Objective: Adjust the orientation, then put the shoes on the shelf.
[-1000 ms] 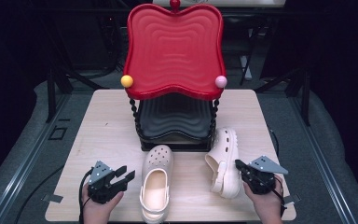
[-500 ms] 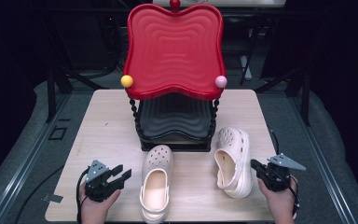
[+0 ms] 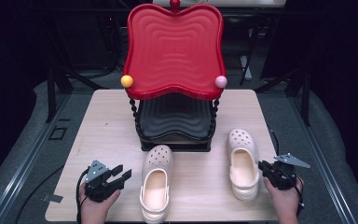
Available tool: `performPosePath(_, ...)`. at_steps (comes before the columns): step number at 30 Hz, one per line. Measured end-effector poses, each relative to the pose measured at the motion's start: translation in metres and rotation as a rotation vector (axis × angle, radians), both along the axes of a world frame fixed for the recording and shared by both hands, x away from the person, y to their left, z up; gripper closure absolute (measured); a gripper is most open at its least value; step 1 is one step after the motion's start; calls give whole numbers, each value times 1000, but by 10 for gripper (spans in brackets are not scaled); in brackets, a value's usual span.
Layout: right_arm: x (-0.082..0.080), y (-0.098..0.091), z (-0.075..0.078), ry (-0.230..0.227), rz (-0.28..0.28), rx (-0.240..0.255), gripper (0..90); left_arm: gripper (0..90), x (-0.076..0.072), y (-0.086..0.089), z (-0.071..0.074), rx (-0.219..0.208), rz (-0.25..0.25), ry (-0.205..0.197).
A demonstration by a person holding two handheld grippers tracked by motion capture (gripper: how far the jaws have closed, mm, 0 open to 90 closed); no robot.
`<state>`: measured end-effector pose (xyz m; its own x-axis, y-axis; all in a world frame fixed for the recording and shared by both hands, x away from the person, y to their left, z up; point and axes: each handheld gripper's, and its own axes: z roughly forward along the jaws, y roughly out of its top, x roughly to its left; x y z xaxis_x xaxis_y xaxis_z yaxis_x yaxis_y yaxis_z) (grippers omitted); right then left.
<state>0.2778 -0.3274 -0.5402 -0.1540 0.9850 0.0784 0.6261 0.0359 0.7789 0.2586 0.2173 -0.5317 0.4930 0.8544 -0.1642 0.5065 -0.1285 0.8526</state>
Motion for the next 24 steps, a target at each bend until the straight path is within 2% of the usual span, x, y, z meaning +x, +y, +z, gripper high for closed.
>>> performPosePath(2, -3, -2, 5, -30, -46, -36, 756, 561, 0, 0, 0, 2, -1, 5)
performPosePath(4, -7, -3, 11, -87, -57, -20, 743, 561, 0, 0, 0, -1, 2, -1)
performPosePath(5, -10, -3, 15, -113, -64, -37, 742, 560, 0, 0, -1, -4, 2, -1)
performPosePath(6, -13, -2, 21, -137, -49, -43, 730, 558, 0, 0, -1, -3, 2, 0)
performPosePath(8, -14, 0, 22, -151, -35, -31, 728, 558, 0, 0, -1, 0, 0, 1)
performPosePath(11, -16, 4, 25, -161, 20, -35, 716, 557, 0, 0, -1, 2, 0, 9)
performPosePath(14, -12, 11, 24, -140, 60, -40, 691, 556, 0, 0, -1, 3, 2, 10)
performPosePath(15, -11, 14, 23, -136, 67, -60, 692, 556, 0, 0, -1, 1, 3, 11)
performPosePath(18, -3, 19, 19, -112, 54, -108, 735, 556, 0, 0, -3, -3, 1, 12)
performPosePath(22, 1, 21, 20, -106, 48, -106, 753, 556, 1, 0, -3, -5, 1, 12)
performPosePath(24, 3, 23, 19, -96, 44, -124, 768, 556, 1, 0, -3, -7, 4, 13)
